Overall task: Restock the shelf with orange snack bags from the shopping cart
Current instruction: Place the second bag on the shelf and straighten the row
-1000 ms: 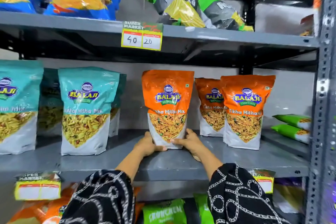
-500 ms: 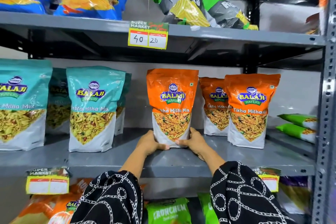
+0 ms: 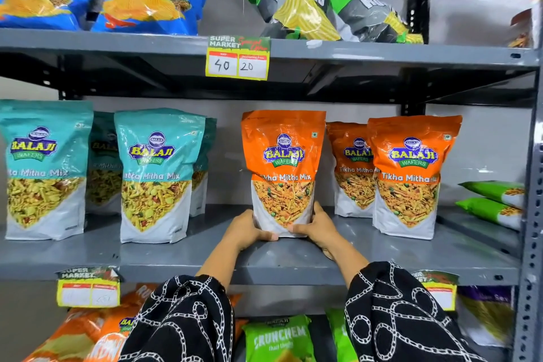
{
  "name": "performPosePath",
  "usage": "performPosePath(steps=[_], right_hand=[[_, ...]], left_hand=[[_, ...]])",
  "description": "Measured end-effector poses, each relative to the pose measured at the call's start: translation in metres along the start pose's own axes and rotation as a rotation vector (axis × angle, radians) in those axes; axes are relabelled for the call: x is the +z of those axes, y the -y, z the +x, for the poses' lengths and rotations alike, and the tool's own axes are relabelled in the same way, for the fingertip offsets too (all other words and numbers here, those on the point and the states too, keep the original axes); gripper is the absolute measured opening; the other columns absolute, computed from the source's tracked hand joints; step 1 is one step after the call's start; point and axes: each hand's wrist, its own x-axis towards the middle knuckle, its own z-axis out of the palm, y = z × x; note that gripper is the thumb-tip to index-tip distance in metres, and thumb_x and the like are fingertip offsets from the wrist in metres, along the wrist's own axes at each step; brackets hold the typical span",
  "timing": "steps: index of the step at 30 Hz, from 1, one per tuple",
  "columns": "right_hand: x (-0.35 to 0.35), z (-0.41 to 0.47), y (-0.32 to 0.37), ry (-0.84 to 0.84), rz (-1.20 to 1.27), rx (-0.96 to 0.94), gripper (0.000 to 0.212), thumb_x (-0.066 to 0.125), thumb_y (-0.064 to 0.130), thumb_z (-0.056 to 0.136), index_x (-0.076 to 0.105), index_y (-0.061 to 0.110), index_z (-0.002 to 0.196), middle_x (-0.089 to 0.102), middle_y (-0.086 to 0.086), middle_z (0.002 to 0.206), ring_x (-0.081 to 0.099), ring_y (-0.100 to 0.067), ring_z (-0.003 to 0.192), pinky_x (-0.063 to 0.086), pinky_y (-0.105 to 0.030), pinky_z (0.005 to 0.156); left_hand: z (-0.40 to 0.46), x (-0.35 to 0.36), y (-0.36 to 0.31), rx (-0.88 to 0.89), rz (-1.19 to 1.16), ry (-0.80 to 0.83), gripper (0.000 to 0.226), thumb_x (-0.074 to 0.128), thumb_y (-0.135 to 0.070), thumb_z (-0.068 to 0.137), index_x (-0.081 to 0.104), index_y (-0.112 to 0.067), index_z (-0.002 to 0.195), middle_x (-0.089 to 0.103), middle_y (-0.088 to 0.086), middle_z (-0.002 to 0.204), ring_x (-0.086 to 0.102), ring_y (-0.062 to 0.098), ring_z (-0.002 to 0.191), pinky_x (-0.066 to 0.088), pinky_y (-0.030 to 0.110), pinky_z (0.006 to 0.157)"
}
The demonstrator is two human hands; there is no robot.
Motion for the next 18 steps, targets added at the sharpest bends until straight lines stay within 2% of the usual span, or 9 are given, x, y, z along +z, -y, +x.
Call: performPosePath(steps=[2, 4, 5, 7, 10, 12, 15, 16, 18], right_hand=[[-0.001, -0.002, 0.0, 0.002, -0.021, 0.029, 0.116, 0.085, 0.019, 0.061, 0.008, 0.013, 0.147, 0.036, -0.005, 0.149, 0.038, -0.027, 0.134, 0.041, -0.04, 0.107], [-0.009, -0.006, 0.001, 0.027, 0.011, 0.058, 0.107, 0.076, 0.009, 0.071, 0.001, 0.013, 0.148, 0.03, -0.011, 0.152, 0.037, -0.03, 0.135, 0.042, -0.039, 0.105], [-0.014, -0.008, 0.001, 0.038, 0.053, 0.073, 0.096, 0.068, 0.003, 0.076, 0.005, 0.012, 0.148, 0.034, -0.013, 0.149, 0.04, -0.03, 0.13, 0.045, -0.039, 0.101], [-0.033, -0.01, -0.007, -0.012, 0.107, 0.045, 0.063, 0.051, -0.008, 0.083, 0.029, 0.009, 0.139, 0.048, -0.017, 0.131, 0.05, -0.027, 0.109, 0.049, -0.032, 0.081], [-0.066, -0.014, -0.02, -0.342, 0.128, 0.026, 0.033, 0.041, -0.01, 0.084, 0.06, 0.012, 0.099, 0.062, -0.025, 0.116, 0.054, -0.029, 0.088, 0.038, -0.029, 0.06], [-0.091, -0.016, -0.027, -0.558, 0.128, 0.074, 0.025, 0.043, -0.004, 0.086, 0.065, 0.005, 0.096, 0.066, -0.023, 0.11, 0.053, -0.029, 0.084, 0.034, -0.028, 0.061], [-0.124, -0.022, -0.034, -0.722, 0.138, 0.132, 0.021, 0.048, -0.002, 0.085, 0.067, 0.0, 0.094, 0.068, -0.025, 0.105, 0.059, -0.038, 0.089, 0.038, -0.03, 0.067], [-0.133, -0.024, -0.036, -0.784, 0.147, 0.157, 0.02, 0.05, -0.002, 0.083, 0.066, -0.001, 0.096, 0.067, -0.027, 0.106, 0.059, -0.041, 0.097, 0.04, -0.032, 0.071], [-0.151, -0.027, -0.038, -0.958, 0.157, 0.215, 0.024, 0.054, 0.0, 0.081, 0.056, 0.0, 0.106, 0.057, -0.031, 0.116, 0.052, -0.045, 0.109, 0.044, -0.04, 0.085]], left_hand=[[0.0, 0.002, -0.003, -0.02, -0.105, 0.02, 0.113, 0.085, -0.05, 0.046, 0.029, -0.01, 0.136, 0.044, 0.013, 0.142, 0.047, 0.029, 0.124, 0.044, 0.049, 0.103], [-0.006, 0.004, -0.014, 0.006, -0.243, -0.104, 0.123, 0.08, -0.053, 0.057, 0.006, -0.013, 0.146, 0.021, 0.016, 0.154, 0.022, 0.032, 0.141, 0.028, 0.051, 0.115], [-0.01, 0.004, -0.018, 0.049, -0.281, -0.233, 0.113, 0.073, -0.052, 0.067, 0.004, -0.012, 0.147, 0.016, 0.017, 0.156, 0.013, 0.031, 0.144, 0.022, 0.05, 0.117], [-0.022, 0.005, -0.029, 0.183, -0.217, -0.559, 0.078, 0.057, -0.045, 0.084, 0.02, -0.011, 0.142, 0.029, 0.017, 0.149, 0.022, 0.032, 0.139, 0.027, 0.049, 0.112], [-0.031, 0.02, -0.066, 0.346, -0.276, -0.793, 0.041, 0.048, -0.028, 0.085, 0.039, -0.01, 0.121, 0.049, 0.015, 0.119, 0.043, 0.027, 0.11, 0.04, 0.041, 0.089], [-0.031, 0.047, -0.104, 0.419, -0.454, -0.689, 0.031, 0.046, -0.022, 0.082, 0.043, -0.014, 0.112, 0.053, 0.013, 0.108, 0.048, 0.025, 0.097, 0.041, 0.037, 0.083], [-0.019, 0.109, -0.144, 0.4, -0.578, -0.365, 0.009, 0.044, -0.026, 0.078, 0.051, -0.026, 0.085, 0.056, 0.0, 0.086, 0.051, 0.018, 0.082, 0.041, 0.036, 0.081], [-0.014, 0.131, -0.154, 0.316, -0.642, -0.193, 0.011, 0.044, -0.03, 0.078, 0.053, -0.027, 0.084, 0.057, -0.003, 0.087, 0.053, 0.019, 0.084, 0.04, 0.037, 0.086], [-0.007, 0.164, -0.171, 0.106, -0.638, 0.113, 0.041, 0.042, -0.044, 0.084, 0.056, -0.02, 0.115, 0.056, 0.003, 0.118, 0.052, 0.025, 0.112, 0.035, 0.041, 0.105]])
